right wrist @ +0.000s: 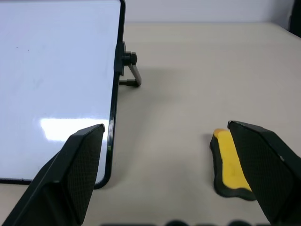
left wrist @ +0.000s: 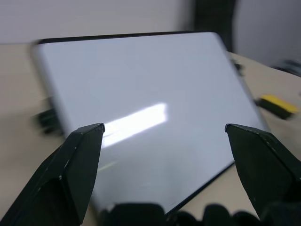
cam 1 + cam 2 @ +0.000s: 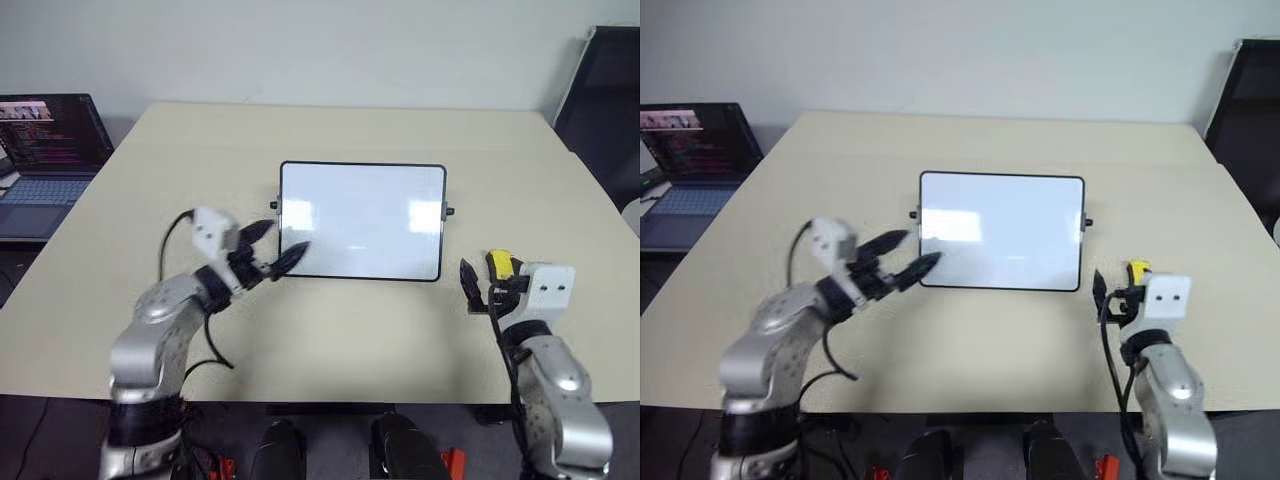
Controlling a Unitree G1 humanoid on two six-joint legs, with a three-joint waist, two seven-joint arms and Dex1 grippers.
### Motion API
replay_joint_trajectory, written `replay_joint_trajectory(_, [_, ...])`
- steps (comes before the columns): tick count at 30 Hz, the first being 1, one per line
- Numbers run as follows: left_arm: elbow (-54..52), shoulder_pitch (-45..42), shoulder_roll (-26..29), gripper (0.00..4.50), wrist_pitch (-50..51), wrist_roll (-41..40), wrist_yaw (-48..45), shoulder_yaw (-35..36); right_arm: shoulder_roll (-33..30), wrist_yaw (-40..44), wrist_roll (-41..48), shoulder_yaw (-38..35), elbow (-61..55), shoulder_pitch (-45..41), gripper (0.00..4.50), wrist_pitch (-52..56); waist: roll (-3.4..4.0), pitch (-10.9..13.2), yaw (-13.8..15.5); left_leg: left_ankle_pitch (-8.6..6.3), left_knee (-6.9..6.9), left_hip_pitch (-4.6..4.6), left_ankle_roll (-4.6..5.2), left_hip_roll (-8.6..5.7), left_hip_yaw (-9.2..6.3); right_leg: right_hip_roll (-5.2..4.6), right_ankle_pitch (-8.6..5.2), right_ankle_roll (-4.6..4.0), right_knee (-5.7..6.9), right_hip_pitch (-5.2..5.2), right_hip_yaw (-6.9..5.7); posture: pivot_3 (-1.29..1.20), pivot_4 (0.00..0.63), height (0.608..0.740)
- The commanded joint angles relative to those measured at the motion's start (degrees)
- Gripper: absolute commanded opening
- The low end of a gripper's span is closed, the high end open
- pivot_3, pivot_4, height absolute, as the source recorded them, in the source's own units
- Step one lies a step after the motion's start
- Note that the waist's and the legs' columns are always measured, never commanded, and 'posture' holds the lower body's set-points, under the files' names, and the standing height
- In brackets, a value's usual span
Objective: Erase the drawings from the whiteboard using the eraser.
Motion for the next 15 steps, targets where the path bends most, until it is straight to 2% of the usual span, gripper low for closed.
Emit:
replay_joint_trajectory(1, [-0.4,4.6,-1.6,4.50,-6.4,4.7,9.2,4.9,0.7,-1.8,-1.5,-1.4,5.8,4.3,4.49,-13.1,-0.09,0.0,0.1,0.00,0.00,0.13,0.00,0.00,0.01,-0.03,-0.05,-0.09,-0.05,0.12,-0.01,0.00,0.150,0.740])
replay_joint_trajectory(4, [1.2,5.2,-2.1,4.50,-8.6,6.6,13.4,5.6,-0.2,-0.5,1.2,-3.3,9.7,4.3,4.49,-16.4,-0.20,0.1,0.6,-0.01,0.22,0.13,-0.02,-0.05,0.06,-0.13,-0.03,-0.14,-0.15,0.17,-0.01,0.00,0.150,0.740])
replay_joint_trajectory(6, [0.2,5.3,-3.3,4.50,-8.8,7.0,15.4,4.3,-2.7,1.3,2.9,-4.6,11.4,3.1,4.49,-17.0,-0.08,0.1,0.5,-0.24,0.32,0.15,-0.39,-0.05,0.06,-0.20,-0.03,-0.15,-0.44,0.08,-0.04,0.00,0.150,0.740])
replay_joint_trajectory(11, [-1.3,6.1,-3.4,4.50,-9.1,7.8,15.0,-1.0,-7.1,3.2,5.6,-6.0,11.4,1.1,4.49,-15.5,-0.13,0.0,0.5,-0.24,0.25,0.12,-0.39,-0.05,0.35,-0.50,0.01,-0.19,-1.89,0.60,-0.10,0.00,0.150,0.740])
replay_joint_trajectory(15, [-0.8,8.1,-2.7,4.50,-10.4,8.2,13.3,-4.1,-8.6,1.9,6.4,-6.9,9.9,1.2,4.49,-13.6,-0.25,-0.1,0.5,-0.17,0.31,0.11,-0.26,-0.12,0.62,-0.62,0.10,-0.05,-1.80,0.69,0.05,0.00,0.150,0.740])
